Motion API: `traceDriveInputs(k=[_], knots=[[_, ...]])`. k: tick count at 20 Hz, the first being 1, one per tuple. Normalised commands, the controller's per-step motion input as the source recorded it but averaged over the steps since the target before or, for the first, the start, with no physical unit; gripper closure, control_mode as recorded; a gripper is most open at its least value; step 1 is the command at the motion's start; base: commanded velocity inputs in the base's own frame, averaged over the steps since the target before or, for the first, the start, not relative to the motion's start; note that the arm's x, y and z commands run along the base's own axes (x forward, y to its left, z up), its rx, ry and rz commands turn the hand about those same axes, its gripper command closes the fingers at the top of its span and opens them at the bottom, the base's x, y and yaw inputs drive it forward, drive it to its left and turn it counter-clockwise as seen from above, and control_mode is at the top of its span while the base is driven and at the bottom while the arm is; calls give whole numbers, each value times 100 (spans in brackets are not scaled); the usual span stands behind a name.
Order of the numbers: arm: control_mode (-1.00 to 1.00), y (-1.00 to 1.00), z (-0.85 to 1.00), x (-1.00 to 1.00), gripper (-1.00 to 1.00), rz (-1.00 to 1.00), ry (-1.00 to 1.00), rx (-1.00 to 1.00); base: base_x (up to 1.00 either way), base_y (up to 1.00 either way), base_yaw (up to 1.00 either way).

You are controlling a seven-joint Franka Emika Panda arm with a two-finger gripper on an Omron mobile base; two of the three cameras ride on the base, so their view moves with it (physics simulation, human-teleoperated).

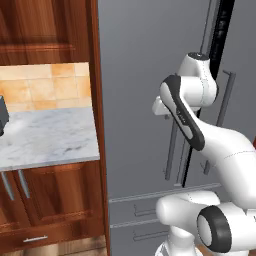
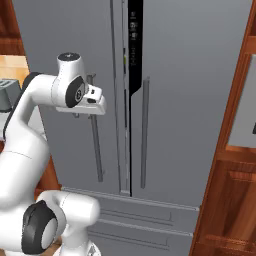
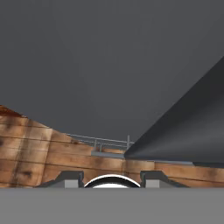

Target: There is a bowl on the dining counter. Grab a lemon wedge from the fridge and place it in the bowl. Then get the liquor bottle and glass cup from the cabinet and place them next to the bowl.

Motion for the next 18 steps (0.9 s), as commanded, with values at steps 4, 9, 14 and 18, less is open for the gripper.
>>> traceDriveInputs(k=[4, 9, 14, 18], knots=[[100, 0, 0, 0, -100, 0, 0, 0, -27, -4, 0], [100, 0, 0, 0, -100, 0, 0, 0, -87, -46, -4], [100, 0, 0, 0, -100, 0, 0, 0, -28, -67, -5], [100, 0, 0, 0, -100, 0, 0, 0, 3, -36, -4]])
